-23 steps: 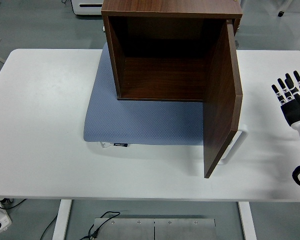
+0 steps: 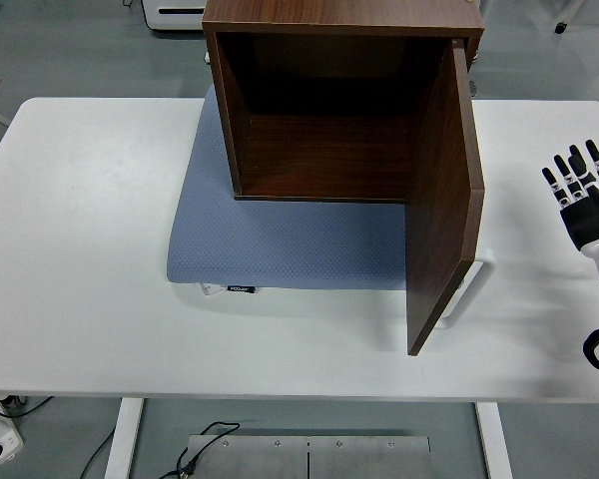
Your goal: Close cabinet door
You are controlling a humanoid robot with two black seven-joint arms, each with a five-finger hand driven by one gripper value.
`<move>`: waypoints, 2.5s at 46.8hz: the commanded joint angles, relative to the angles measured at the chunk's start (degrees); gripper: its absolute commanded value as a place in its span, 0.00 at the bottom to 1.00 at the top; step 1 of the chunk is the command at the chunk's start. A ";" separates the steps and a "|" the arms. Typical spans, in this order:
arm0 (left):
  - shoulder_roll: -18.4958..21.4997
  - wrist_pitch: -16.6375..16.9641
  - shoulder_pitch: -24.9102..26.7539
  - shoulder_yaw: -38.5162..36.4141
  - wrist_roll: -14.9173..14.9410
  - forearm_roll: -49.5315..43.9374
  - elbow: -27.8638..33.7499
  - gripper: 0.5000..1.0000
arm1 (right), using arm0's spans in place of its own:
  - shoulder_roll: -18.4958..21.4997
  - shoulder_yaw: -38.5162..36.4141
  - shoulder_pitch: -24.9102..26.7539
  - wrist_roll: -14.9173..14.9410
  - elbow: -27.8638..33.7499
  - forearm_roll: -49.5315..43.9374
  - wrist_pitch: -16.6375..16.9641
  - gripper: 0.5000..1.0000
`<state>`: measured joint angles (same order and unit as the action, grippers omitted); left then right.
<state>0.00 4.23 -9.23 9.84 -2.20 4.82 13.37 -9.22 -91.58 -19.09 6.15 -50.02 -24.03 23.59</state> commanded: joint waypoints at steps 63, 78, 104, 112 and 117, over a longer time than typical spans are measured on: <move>0.00 0.08 -0.09 0.09 0.00 0.01 -0.10 1.00 | -1.41 -1.32 0.28 0.00 0.01 0.03 0.05 1.00; 0.00 0.17 -0.09 0.09 0.00 0.01 -0.10 1.00 | -1.85 -1.23 0.28 -0.35 0.01 0.03 0.05 1.00; 0.00 0.17 -0.09 0.09 0.00 0.01 -0.10 1.00 | -4.13 -0.80 0.28 -0.79 -0.43 0.03 1.63 1.00; 0.00 0.17 -0.09 0.09 0.00 0.01 -0.10 1.00 | -6.07 -0.88 3.09 -0.88 -3.67 0.03 2.95 1.00; 0.00 0.17 -0.09 0.09 0.00 0.01 -0.10 1.00 | -7.38 -0.88 6.25 -0.88 -8.42 0.03 3.04 1.00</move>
<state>0.00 4.39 -9.32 9.93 -2.20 4.84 13.27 -15.91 -92.44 -14.61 5.26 -56.01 -23.99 26.63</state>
